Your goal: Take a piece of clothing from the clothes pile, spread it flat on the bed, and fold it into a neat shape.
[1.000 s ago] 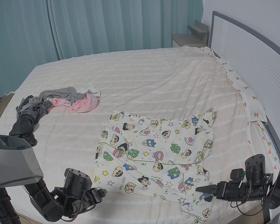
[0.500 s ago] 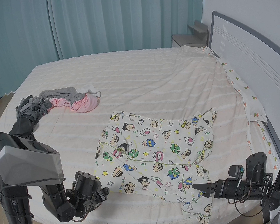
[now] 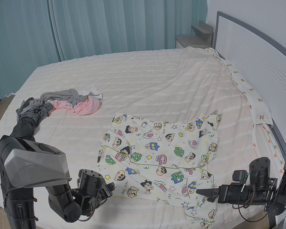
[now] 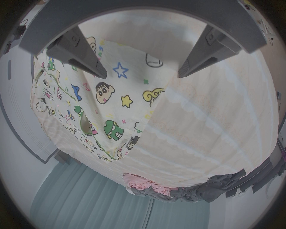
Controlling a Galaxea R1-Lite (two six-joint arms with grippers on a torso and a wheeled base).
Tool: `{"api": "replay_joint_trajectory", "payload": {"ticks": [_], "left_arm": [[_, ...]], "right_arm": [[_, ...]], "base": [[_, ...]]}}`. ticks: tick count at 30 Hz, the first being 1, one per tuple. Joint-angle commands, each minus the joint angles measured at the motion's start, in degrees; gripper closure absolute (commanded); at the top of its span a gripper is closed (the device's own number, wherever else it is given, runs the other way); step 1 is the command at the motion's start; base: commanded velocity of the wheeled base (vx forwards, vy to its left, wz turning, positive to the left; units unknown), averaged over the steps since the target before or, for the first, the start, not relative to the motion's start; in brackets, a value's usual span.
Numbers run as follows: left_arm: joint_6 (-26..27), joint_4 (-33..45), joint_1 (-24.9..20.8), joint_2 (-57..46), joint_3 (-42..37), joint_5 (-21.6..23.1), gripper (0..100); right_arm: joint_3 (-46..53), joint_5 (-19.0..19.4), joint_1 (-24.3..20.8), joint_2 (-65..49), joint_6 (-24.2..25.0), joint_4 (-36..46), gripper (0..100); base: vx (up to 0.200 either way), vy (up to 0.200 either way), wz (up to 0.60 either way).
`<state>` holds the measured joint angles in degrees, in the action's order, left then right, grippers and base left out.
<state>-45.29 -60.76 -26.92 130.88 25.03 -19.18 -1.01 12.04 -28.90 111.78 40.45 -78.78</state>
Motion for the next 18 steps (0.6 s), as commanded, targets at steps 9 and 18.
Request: {"api": "replay_joint_trajectory", "payload": {"ticks": [9, 18], "left_arm": [[2.2, 0.0, 0.4, 3.2, 3.7, 0.0, 100], [5.3, 0.2, 0.5, 3.6, 2.3, 0.0, 100]], "right_arm": [[0.9, 0.0, 0.0, 0.3, 0.1, 0.0, 0], [0.9, -0.1, 0.1, 0.3, 0.1, 0.0, 0]], "base": [[0.000, 0.000, 0.00], [0.000, 0.000, 0.00]]}}
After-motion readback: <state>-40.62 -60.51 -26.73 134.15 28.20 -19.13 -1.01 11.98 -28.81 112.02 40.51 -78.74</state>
